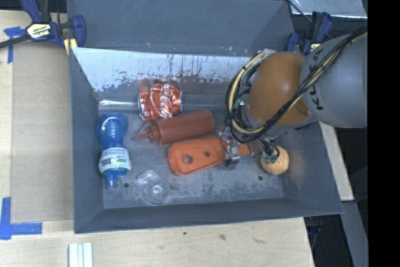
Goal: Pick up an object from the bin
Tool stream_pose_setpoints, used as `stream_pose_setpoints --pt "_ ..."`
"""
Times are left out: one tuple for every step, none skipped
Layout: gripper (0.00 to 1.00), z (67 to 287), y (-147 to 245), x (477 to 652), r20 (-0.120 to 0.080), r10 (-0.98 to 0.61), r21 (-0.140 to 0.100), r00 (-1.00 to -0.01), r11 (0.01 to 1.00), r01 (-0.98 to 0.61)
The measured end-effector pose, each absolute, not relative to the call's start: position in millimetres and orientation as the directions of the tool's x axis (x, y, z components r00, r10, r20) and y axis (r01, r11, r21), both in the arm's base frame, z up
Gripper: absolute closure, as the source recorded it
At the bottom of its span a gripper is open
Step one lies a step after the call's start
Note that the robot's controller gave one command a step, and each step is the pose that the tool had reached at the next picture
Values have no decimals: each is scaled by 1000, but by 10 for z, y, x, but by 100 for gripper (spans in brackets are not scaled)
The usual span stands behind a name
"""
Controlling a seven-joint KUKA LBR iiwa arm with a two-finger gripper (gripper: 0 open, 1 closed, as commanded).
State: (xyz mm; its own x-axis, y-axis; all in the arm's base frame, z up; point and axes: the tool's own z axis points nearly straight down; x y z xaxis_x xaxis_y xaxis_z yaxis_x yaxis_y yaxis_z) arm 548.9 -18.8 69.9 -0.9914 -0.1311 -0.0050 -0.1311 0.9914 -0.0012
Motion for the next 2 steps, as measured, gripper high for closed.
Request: stream_pose_setpoints --pt "100 1233 -201 5614 -12 -130 -3 -991 992 -130" --pt "100 2046 -175 5516 -17 -86 -2 -996 996 -86"
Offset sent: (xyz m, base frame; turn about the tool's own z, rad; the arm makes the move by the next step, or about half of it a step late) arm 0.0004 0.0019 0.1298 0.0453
